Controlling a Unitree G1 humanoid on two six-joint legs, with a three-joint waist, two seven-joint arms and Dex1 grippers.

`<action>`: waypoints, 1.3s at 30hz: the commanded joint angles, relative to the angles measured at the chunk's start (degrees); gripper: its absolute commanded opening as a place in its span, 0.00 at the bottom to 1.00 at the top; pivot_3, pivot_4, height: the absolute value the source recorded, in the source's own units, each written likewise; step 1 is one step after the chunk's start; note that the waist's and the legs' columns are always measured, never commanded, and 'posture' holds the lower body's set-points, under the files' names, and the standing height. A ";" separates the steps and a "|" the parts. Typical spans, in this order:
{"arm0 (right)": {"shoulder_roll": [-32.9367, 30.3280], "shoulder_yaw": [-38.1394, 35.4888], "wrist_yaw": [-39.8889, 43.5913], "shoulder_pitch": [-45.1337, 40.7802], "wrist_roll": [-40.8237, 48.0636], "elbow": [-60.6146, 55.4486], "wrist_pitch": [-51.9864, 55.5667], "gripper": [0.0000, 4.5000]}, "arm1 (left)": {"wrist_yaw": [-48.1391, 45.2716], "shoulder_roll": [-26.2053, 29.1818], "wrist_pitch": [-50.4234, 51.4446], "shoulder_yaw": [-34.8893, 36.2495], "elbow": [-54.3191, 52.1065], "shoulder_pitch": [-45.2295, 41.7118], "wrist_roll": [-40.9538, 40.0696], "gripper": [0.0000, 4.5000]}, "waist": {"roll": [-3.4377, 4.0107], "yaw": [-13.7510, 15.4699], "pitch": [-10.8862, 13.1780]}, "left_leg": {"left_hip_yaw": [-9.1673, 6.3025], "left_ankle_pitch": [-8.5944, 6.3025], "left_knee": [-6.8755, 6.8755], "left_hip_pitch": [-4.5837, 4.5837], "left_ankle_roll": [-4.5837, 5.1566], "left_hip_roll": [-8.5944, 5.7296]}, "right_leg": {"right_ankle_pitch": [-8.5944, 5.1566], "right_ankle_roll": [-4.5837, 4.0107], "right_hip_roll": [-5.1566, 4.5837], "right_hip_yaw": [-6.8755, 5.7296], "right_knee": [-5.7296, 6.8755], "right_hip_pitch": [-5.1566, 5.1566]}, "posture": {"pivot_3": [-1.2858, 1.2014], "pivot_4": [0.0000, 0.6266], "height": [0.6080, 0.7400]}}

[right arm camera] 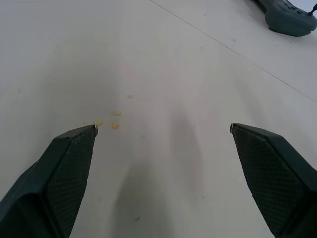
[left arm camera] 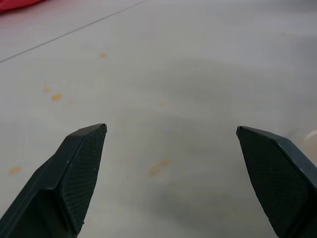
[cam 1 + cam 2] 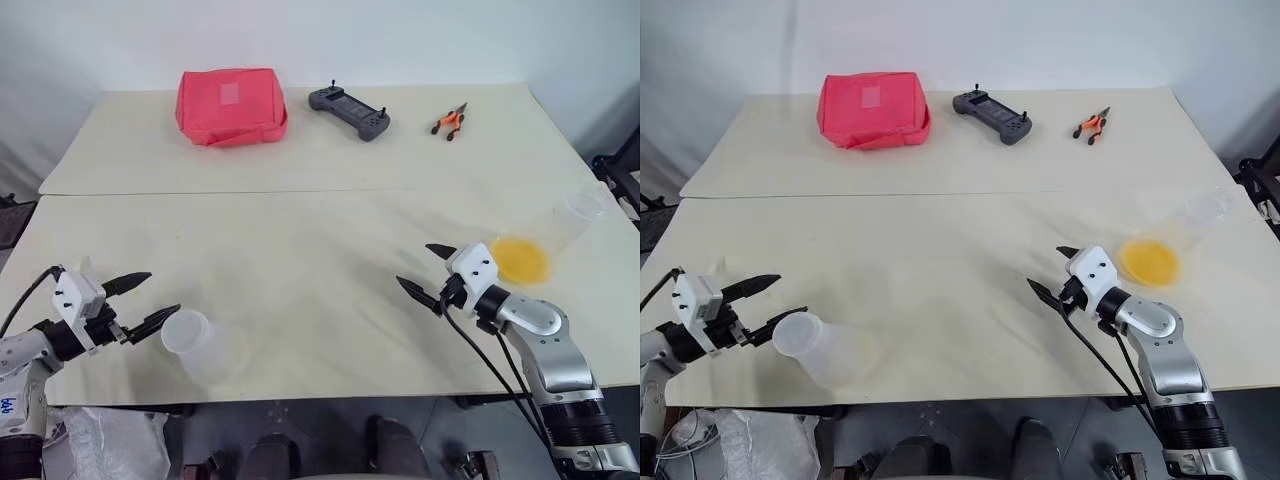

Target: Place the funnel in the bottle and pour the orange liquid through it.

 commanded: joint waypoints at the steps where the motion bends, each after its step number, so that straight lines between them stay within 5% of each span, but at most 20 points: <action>1: -0.65 -1.79 -0.38 0.08 0.54 -2.19 -0.15 1.00 | 0.10 0.22 0.79 1.02 -0.62 0.04 -1.10 0.99 | 0.00 -0.02 0.00 | 0.01 0.00 0.00 0.00 0.00 0.00 | 0.00 0.00 0.00 0.01 0.00 -0.01 | 0.52 0.24 1.00; 12: -0.24 -0.64 1.04 -2.70 0.13 1.44 -1.09 1.00 | 5.13 0.83 11.37 2.57 -8.49 2.66 -3.44 0.99 | -0.01 -0.03 0.01 | 0.08 -0.01 0.00 0.02 0.00 0.01 | 0.01 0.01 0.02 0.13 0.02 -0.03 | 0.52 0.24 1.00; 20: 0.31 1.59 4.53 -5.92 0.31 4.76 -1.29 1.00 | 3.15 -0.70 3.73 9.98 -10.52 7.07 -5.60 0.99 | -0.03 -0.10 0.02 | 0.24 -0.04 -0.01 0.04 -0.04 0.09 | 0.02 0.00 0.11 0.26 0.01 -0.12 | 0.52 0.24 1.00; 33: 0.99 3.70 12.14 -11.44 1.93 9.60 -0.63 1.00 | -6.09 -3.80 10.44 19.74 -32.38 34.07 -16.45 0.99 | -0.14 0.08 0.15 | 0.36 -0.20 0.05 0.02 0.01 0.17 | 0.02 -0.01 0.15 0.36 -0.07 -0.16 | 0.52 0.24 1.00; 39: -2.71 4.44 26.23 -8.34 10.76 0.98 4.37 1.00 | -3.08 -6.48 13.04 16.87 -41.07 36.75 -17.28 0.99 | -0.12 0.90 0.23 | 0.35 -0.28 0.09 0.00 0.08 0.16 | 0.03 -0.02 0.15 0.37 -0.12 -0.14 | 0.52 0.24 1.00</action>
